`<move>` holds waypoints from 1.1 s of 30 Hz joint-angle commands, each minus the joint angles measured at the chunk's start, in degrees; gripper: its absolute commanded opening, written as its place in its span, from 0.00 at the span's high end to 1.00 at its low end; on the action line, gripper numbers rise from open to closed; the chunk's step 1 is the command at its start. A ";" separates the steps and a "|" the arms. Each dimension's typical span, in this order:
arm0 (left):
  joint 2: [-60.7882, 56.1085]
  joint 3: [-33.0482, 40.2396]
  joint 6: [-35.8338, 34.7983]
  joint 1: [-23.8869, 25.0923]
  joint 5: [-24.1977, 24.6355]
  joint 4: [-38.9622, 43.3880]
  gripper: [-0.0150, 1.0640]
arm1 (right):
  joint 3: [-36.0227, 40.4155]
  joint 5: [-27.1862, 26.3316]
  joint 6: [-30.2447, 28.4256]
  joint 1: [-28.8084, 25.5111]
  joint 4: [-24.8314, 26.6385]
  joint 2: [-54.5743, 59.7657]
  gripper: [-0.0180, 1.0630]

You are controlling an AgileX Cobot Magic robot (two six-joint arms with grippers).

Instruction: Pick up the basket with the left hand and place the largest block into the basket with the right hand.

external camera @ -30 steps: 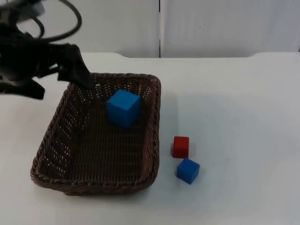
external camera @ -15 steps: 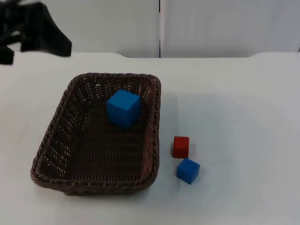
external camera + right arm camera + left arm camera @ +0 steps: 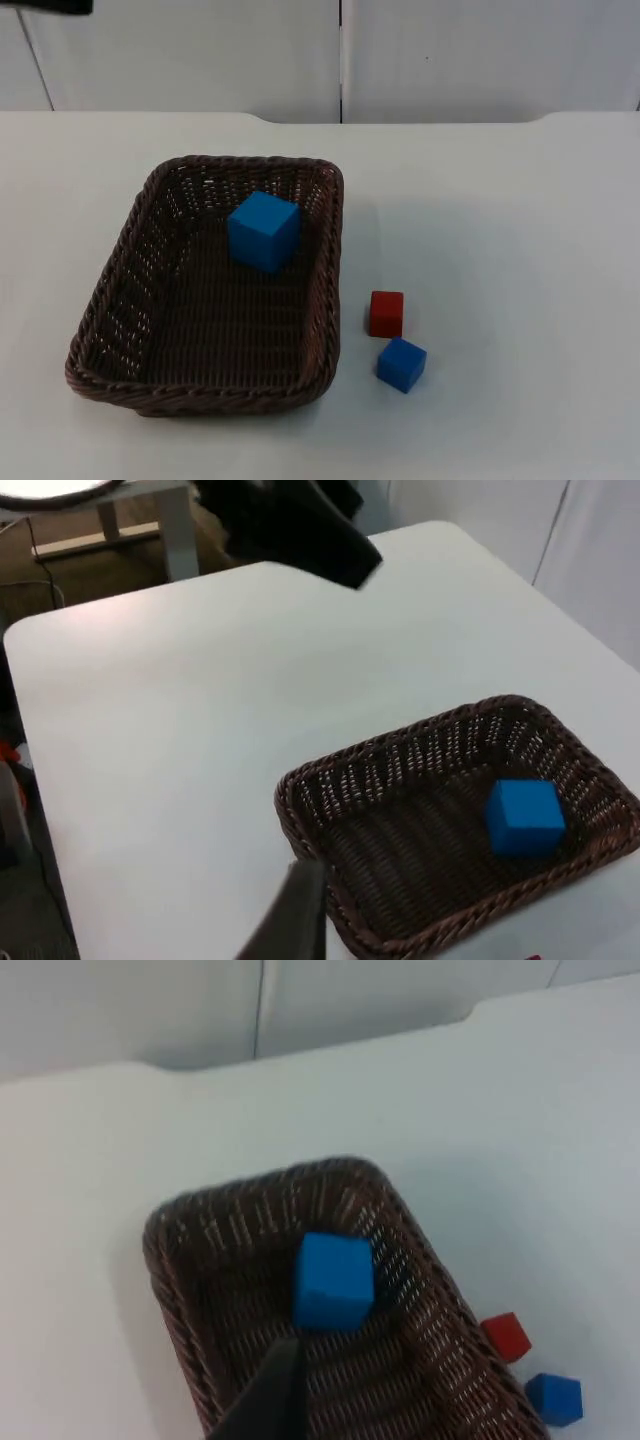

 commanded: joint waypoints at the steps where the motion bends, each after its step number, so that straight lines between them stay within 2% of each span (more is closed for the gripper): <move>1: -3.00 0.29 -1.47 -0.13 1.18 2.05 0.01 | 2.97 -3.51 0.41 0.23 0.29 -2.26 0.19; 7: -9.06 0.39 -4.97 -0.13 1.63 6.00 0.01 | 8.67 -6.99 0.65 0.23 0.29 -7.33 0.19; 14: -15.32 1.09 -8.74 -0.13 2.02 9.93 0.01 | 13.24 -7.22 0.77 0.23 0.23 -12.75 0.19; 22: -21.52 5.57 -11.47 -0.13 2.90 11.98 0.01 | 15.88 -5.84 2.00 0.23 0.12 -16.64 0.19; 26: -27.30 8.19 -19.84 -0.13 5.10 21.27 0.01 | 17.81 -5.30 3.06 0.23 0.01 -19.87 0.19; 30: -31.62 8.82 -24.29 -0.13 7.37 25.56 0.01 | 18.90 -4.93 3.06 0.23 -0.23 -21.99 0.19; 33: -34.27 8.82 -24.65 -0.13 9.62 26.49 0.01 | 19.33 -4.66 3.06 0.23 -0.21 -22.98 0.19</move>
